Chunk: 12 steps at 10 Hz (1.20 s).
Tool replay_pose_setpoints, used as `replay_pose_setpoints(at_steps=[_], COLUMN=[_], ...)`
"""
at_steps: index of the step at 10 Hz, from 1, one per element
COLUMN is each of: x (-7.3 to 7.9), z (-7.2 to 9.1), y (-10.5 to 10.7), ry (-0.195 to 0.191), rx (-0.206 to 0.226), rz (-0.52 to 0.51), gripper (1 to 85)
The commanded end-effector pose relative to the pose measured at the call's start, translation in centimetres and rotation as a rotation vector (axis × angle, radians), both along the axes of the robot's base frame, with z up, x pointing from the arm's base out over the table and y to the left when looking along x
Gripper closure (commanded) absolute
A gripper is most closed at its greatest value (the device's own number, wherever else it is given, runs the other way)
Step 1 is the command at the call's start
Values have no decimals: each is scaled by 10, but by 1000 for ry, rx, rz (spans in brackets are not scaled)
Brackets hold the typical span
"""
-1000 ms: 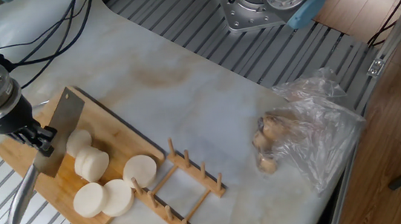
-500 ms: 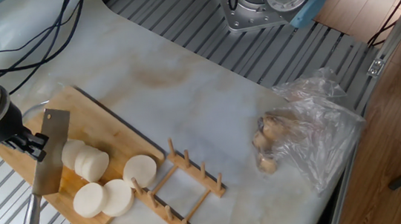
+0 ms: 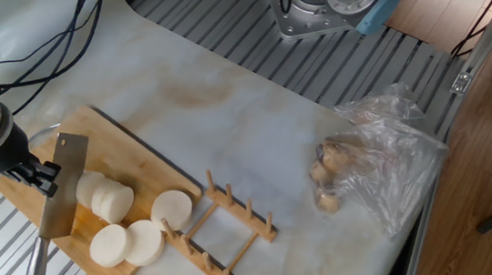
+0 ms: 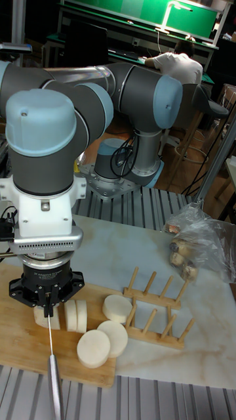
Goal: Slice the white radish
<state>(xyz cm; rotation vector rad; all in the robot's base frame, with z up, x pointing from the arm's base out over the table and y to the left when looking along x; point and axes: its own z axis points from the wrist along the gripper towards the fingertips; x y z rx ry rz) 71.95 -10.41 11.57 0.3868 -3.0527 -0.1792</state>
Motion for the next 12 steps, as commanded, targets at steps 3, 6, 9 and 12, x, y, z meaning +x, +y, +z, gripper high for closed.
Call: replay_pose_setpoints(at_steps=[3, 6, 9, 12], x=[-9, -3, -3, -17], z=[0, 7, 11, 9], y=[-5, -3, -8, -11], ry=[15, 25, 54, 85], rx=[-6, -24, -68, -59], rz=[-19, -6, -13, -10], gripper=[667, 617, 650, 693])
